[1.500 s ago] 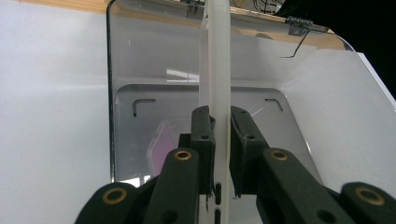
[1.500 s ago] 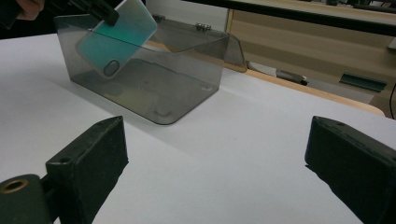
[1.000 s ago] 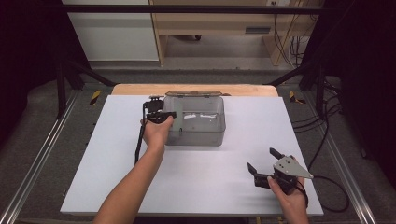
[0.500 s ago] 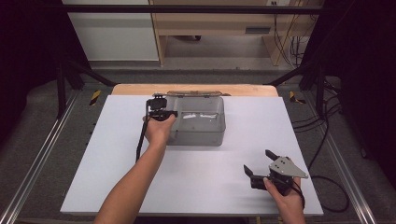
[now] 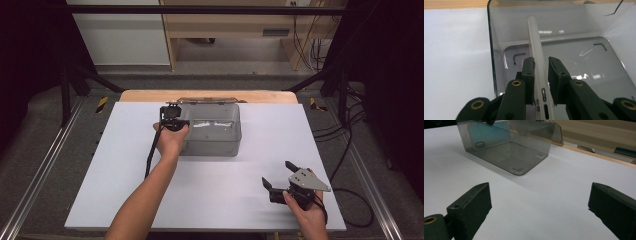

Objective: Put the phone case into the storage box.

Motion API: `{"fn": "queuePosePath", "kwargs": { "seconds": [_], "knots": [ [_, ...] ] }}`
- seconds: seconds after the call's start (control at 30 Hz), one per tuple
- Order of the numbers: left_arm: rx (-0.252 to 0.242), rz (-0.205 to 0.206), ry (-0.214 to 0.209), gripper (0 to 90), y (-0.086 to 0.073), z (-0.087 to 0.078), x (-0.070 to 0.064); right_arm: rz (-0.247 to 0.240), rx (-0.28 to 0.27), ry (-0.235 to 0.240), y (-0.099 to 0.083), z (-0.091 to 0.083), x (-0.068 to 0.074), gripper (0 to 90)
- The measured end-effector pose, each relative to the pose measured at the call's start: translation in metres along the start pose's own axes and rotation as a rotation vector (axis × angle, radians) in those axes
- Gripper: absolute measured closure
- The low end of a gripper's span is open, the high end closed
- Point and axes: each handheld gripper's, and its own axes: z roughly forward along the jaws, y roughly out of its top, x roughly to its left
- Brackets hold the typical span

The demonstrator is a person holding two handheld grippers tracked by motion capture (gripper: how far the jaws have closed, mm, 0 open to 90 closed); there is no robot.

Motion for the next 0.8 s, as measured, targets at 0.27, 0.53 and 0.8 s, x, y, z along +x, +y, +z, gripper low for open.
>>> {"fn": "queuePosePath", "kwargs": {
  "seconds": [0.27,0.53,0.8],
  "knots": [
    [-0.046,0.038,0.013,73.1,0.002,-0.005,-0.002,-0.002,0.001,0.007,0.000,0.000,0.001,5.0],
    [-0.058,0.062,0.031,70.7,0.004,-0.012,0.004,-0.003,0.006,0.013,0.000,0.000,0.001,5.0],
    [-0.109,0.059,-0.035,68.0,0.008,-0.028,0.005,0.005,0.005,0.016,-0.001,0.001,0.000,5.0]
  ]
}}
